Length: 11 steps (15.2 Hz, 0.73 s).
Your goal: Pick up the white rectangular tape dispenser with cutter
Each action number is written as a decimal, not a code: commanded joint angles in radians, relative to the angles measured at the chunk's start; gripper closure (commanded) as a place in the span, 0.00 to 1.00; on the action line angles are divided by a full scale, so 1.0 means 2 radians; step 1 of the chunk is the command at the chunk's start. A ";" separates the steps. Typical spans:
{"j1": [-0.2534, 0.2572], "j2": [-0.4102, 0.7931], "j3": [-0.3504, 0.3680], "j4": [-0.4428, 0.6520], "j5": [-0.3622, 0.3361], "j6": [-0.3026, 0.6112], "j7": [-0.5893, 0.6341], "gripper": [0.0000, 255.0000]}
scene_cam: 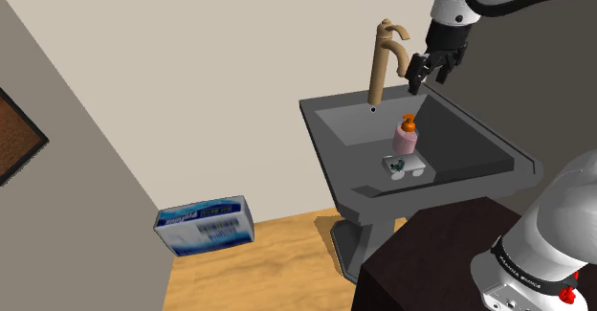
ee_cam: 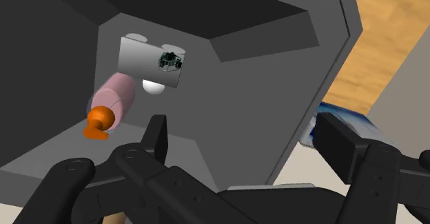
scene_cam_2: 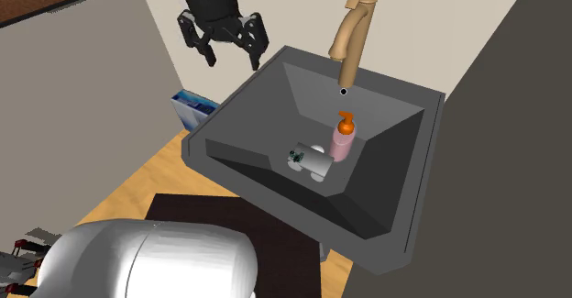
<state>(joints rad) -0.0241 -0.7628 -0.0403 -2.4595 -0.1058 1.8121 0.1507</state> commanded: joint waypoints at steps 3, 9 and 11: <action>-0.009 0.012 -0.018 -0.059 -0.013 0.080 -0.009 0.00; -0.024 0.062 -0.047 -0.124 -0.033 0.207 -0.021 0.00; -0.029 0.088 -0.057 -0.139 -0.039 0.253 -0.025 0.00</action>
<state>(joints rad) -0.0752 -0.6158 -0.1401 -2.7210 -0.1760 2.2644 0.1085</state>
